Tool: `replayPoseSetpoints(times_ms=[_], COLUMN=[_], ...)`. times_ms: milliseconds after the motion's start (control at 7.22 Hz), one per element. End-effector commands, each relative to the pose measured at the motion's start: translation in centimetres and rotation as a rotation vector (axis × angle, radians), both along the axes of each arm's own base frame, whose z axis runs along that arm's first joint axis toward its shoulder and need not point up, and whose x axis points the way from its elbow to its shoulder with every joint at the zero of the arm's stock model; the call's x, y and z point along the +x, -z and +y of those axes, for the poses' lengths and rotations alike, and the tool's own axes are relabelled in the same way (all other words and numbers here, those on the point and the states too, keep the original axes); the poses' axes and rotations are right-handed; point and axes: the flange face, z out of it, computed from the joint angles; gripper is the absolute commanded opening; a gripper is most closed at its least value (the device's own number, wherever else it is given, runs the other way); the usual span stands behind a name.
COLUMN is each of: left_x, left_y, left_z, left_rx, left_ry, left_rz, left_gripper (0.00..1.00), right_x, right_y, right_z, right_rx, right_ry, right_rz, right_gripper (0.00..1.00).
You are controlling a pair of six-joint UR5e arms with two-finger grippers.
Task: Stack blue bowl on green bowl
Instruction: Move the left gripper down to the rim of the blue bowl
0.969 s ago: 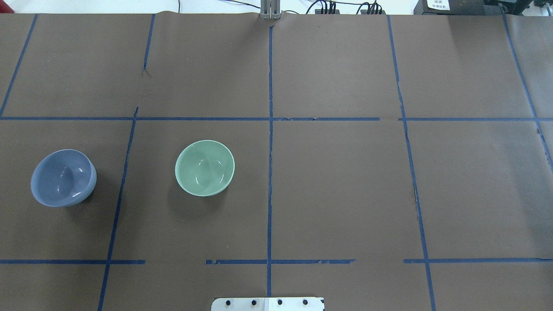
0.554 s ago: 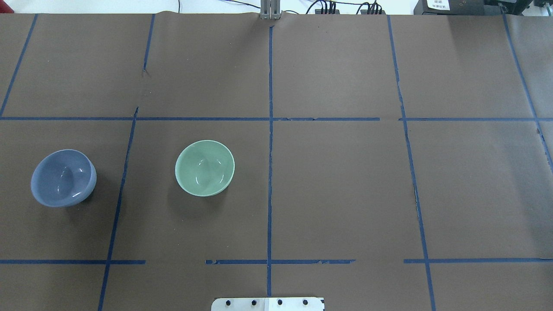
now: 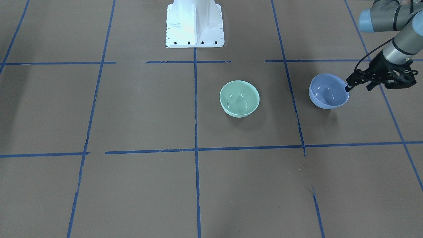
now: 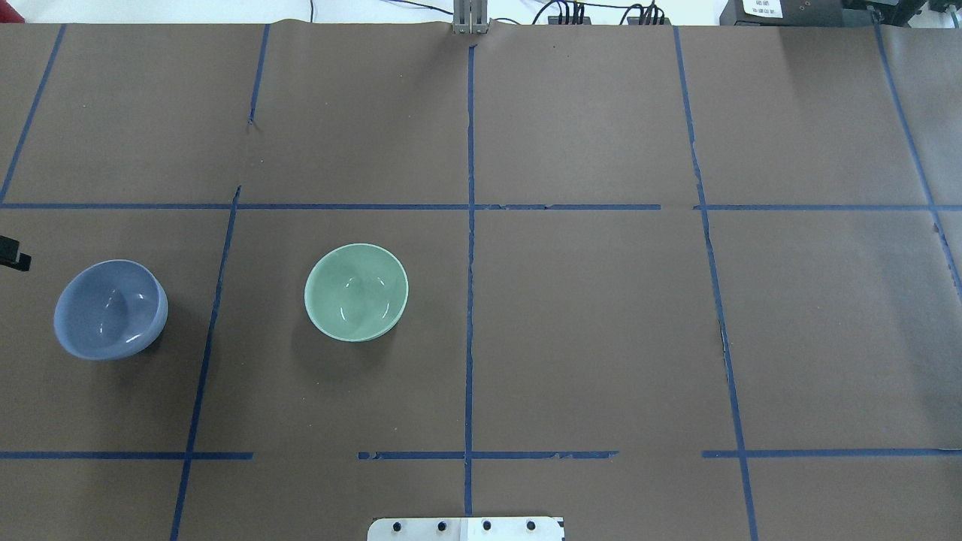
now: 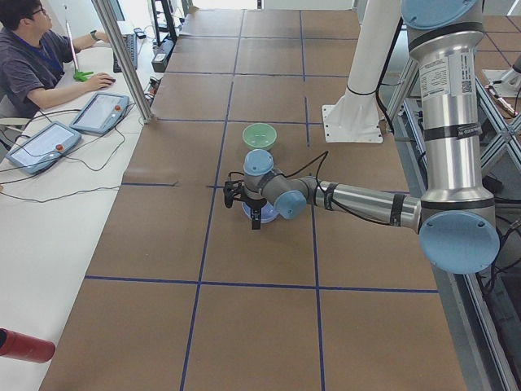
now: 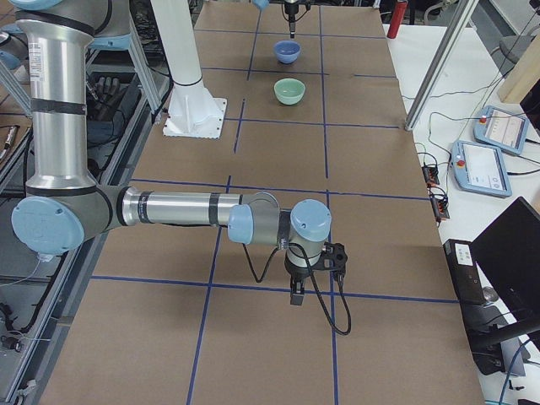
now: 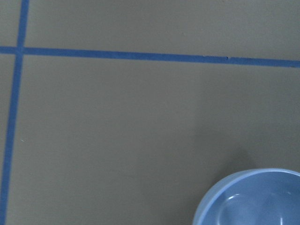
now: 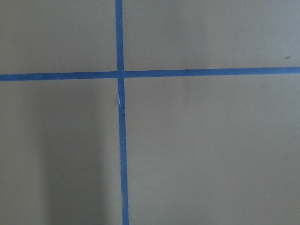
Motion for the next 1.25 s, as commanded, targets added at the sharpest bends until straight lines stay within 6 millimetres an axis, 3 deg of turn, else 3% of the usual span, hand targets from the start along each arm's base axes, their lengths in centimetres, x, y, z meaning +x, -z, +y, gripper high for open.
replayPoseSetpoints(times_ms=[0,415,554,692,831,1108], left_x=[1.6,2.1,2.1,2.0,1.9,0.6], left_y=[-1.5,-1.9,-1.9,-2.0,-1.5,3.7], left_z=[0.6,0.9,0.9,1.0,1.1,1.6], left_rx=[-0.019,-0.032,-0.034,-0.041,-0.032,-0.01], left_ry=[0.006,-0.01,-0.012,-0.013,-0.01,0.024], left_rz=[-0.006,-0.004,-0.003,-0.007,-0.001,0.032], left_gripper=[0.62,0.44,0.13,0.0,0.0,0.0], right_x=[0.0,0.1,0.0,0.0,0.0,0.0], right_y=[0.0,0.0,0.0,0.0,0.1,0.0], right_z=[0.0,0.0,0.0,0.0,-0.1,0.0], right_rx=[0.0,0.0,0.0,0.001,0.002,0.001], right_ry=[0.0,-0.001,0.0,0.001,0.001,0.001], right_rz=[0.0,0.0,0.0,0.0,0.0,0.0], right_gripper=[1.0,1.0,1.0,1.0,1.0,1.0])
